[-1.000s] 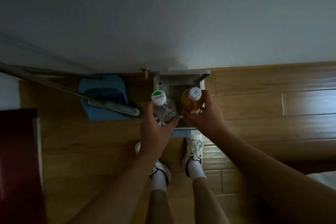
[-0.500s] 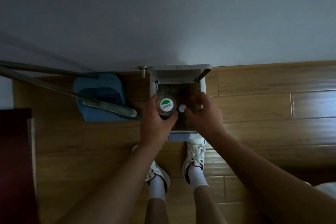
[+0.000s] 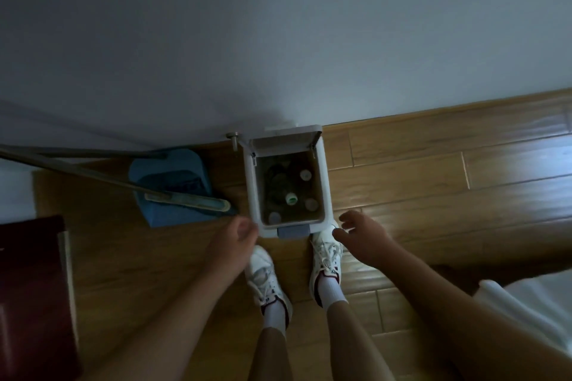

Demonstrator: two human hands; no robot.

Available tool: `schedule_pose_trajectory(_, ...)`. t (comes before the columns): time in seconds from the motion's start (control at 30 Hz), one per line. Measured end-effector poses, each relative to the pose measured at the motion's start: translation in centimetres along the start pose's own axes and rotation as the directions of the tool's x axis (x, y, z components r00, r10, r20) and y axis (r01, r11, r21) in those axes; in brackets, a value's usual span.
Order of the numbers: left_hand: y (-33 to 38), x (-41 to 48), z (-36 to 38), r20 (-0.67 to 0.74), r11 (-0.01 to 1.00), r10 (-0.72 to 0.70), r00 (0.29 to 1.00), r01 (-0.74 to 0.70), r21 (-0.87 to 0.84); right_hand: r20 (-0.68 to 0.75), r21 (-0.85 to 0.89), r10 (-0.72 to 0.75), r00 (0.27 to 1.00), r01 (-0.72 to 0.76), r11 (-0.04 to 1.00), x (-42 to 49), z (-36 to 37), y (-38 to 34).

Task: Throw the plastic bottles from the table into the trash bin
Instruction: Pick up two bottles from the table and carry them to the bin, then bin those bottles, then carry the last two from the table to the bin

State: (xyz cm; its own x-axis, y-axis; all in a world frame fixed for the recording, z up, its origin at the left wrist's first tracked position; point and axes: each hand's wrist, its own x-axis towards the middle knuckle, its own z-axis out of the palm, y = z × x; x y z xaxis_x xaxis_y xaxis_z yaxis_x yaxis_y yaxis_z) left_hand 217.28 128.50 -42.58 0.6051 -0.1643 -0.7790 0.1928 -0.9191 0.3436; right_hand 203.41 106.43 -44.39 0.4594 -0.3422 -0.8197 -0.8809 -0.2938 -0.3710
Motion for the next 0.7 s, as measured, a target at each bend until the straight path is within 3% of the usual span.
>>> schedule_pose_trajectory(0.13,-0.1,-5.3,-4.7,0.076,0.997,-0.049,0.996,0.045,0.056,-0.039,0.097,0.091,0.995,-0.087,0.991,-6.7,-3.1,1.6)
schedule_pose_trajectory(0.37,4.7,-16.2,-13.3,0.104,0.963,0.128,0.986,-0.149,0.226,-0.257,0.494,0.202,0.945,-0.051,0.868,-23.5,-7.6,3.0)
schedule_pose_trajectory(0.7,17.8,-26.4,-10.7,0.249,0.889,0.381,0.89,-0.427,0.165,-0.32,0.774,0.41,0.854,-0.014,0.633,-40.0,-9.9,8.8)
